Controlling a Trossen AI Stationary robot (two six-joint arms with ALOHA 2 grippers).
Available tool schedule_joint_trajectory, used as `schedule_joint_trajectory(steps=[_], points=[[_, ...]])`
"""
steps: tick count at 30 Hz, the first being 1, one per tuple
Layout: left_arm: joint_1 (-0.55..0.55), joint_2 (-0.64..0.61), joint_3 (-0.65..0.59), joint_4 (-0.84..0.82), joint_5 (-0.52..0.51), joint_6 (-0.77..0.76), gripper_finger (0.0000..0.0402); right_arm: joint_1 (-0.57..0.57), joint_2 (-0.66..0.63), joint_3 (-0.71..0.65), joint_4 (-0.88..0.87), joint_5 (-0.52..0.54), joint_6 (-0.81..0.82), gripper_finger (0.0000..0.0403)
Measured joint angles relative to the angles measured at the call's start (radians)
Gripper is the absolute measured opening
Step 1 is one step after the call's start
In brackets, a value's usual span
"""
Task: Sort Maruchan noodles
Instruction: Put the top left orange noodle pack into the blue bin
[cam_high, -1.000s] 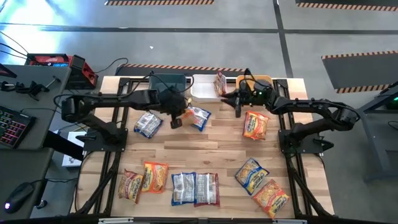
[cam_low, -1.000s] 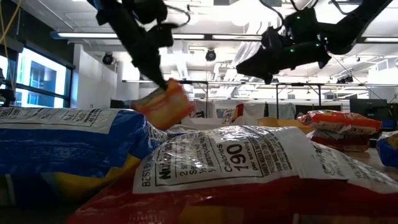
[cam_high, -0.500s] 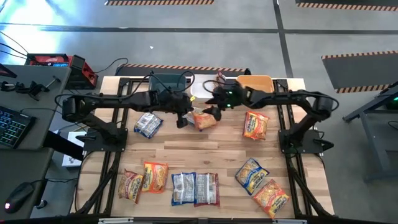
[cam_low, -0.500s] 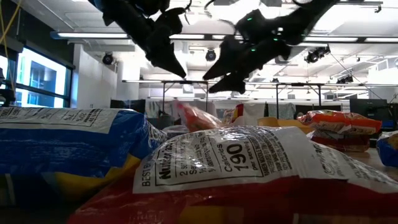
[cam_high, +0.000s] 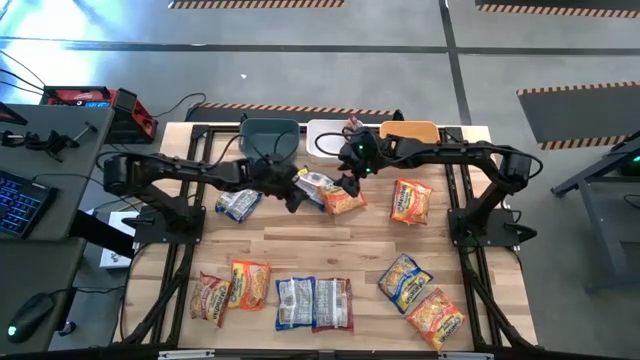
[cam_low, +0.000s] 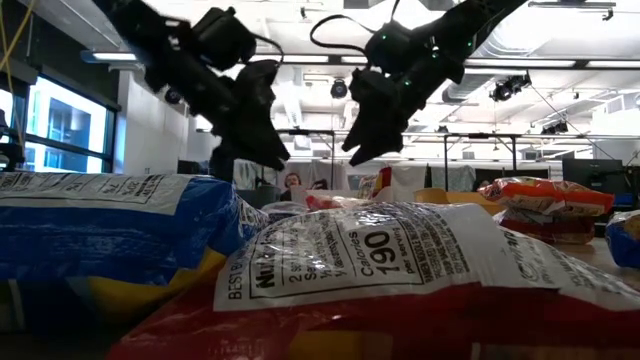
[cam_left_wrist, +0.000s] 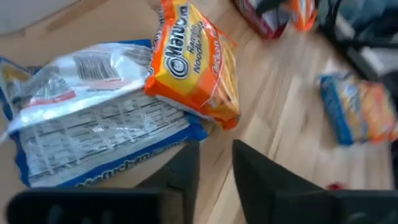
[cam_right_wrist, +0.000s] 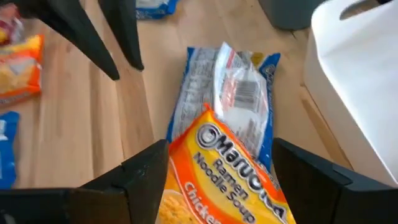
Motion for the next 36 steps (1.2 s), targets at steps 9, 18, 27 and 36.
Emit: schedule_joint_trajectory(steps=[9,18,27,36], points=[[0.002,0.08,-0.013,0.105,0.025,-0.011,0.0181,-0.011,0.01,-0.001,-0.187,0.11,0.061,0.0226],[0.002,0.08,-0.012,0.101,-0.021,0.037,0.0188,-0.075,0.112,-0.001,-0.191,0.096,0.151,0.0229],[-0.001,0.08,-0.012,0.068,-0.02,0.091,0.0189,-0.083,0.137,-0.002,-0.151,0.029,0.125,0.0231],[0.048,0.08,-0.012,0.097,0.112,0.151,0.0186,-0.069,0.188,-0.002,-0.108,-0.011,0.114,0.0197]])
